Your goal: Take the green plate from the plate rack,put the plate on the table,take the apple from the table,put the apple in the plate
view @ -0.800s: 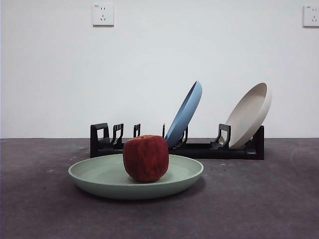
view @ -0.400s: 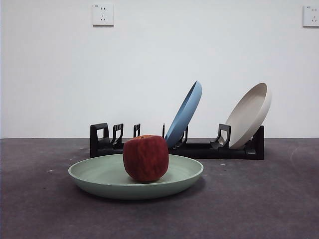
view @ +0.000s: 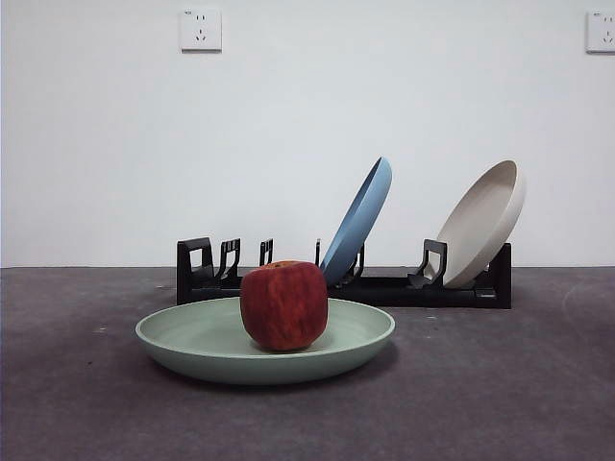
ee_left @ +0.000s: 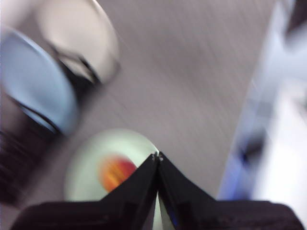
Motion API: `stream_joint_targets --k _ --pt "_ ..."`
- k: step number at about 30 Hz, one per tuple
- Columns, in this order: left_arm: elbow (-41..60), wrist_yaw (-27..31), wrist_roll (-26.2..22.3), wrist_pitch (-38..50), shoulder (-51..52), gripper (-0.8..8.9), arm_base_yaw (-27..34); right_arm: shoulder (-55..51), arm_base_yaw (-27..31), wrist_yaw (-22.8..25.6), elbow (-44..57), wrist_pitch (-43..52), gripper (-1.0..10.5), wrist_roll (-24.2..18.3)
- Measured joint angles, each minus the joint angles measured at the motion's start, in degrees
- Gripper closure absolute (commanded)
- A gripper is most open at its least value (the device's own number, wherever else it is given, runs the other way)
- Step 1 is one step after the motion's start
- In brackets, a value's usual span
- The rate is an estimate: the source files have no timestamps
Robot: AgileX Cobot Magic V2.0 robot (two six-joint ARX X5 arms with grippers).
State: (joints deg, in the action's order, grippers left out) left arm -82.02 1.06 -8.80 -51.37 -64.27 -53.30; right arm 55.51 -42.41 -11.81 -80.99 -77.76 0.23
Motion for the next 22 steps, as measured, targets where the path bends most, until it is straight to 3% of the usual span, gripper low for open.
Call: stream_joint_targets --k 5,14,22 --pt "0.0 -1.1 -1.5 13.5 6.9 8.17 13.4 -0.3 0.0 0.0 0.0 0.0 9.5 0.0" --pt "2.6 -6.6 -1.7 19.5 18.8 8.17 41.0 -0.3 0.0 0.0 0.0 0.0 9.5 0.0" --pt "22.2 -4.3 -3.2 41.4 33.7 8.17 52.5 -0.3 0.0 0.0 0.0 0.0 9.5 0.0"
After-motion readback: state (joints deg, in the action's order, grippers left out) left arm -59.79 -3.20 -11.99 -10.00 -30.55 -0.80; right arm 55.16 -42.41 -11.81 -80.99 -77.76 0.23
